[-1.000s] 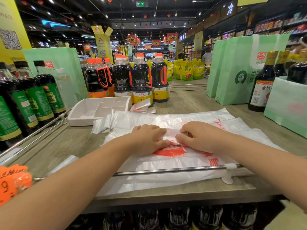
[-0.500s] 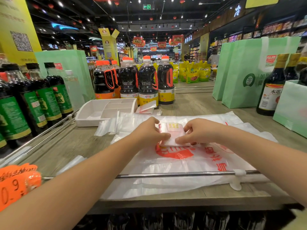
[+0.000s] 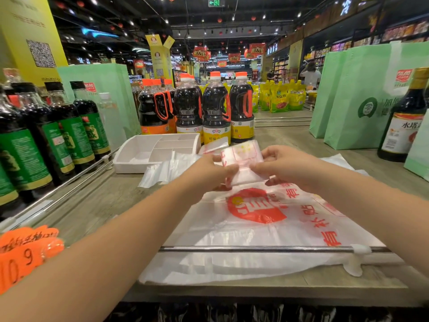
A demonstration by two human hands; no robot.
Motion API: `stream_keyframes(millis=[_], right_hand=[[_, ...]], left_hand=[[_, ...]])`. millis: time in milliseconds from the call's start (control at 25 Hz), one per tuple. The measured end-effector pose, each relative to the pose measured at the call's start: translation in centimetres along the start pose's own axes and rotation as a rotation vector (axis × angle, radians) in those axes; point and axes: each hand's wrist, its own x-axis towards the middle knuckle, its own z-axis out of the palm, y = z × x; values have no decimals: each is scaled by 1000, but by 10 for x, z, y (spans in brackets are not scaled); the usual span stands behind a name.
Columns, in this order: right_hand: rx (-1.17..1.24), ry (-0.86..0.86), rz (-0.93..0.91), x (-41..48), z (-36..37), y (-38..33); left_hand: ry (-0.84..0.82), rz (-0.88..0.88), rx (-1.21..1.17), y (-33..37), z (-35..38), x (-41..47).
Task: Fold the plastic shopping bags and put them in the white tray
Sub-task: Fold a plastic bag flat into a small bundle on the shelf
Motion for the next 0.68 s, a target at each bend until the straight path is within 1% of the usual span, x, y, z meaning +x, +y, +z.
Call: stream_keyframes(millis=[40,120,200,280,360,440,520,600,680], right_hand=[[15,27,-11,7,1,-5],[71,63,-29,25,6,-13],[154,112,-43,46,15,-19],[219,198,-60,72,26,-23],[225,257,-77,99,35,-25],[221,240,-51,125,41,-24],[167,194,-1,144,44,-23],[163,190,53,161,44,-22],[174,196,84,177,45,-22]], left_hand=[[-7,13,-129,4,-4,2],[48,65,-272,11,-13,8],[149,106,-261,16,-21,23],[251,153,-127,20,-28,43],[309,193,-28,19,-35,64],[331,209,55,13,-40,80],[360,249,280,7,-44,88],[363,321,496,4,-45,95],[349,417,562,0,-47,101]])
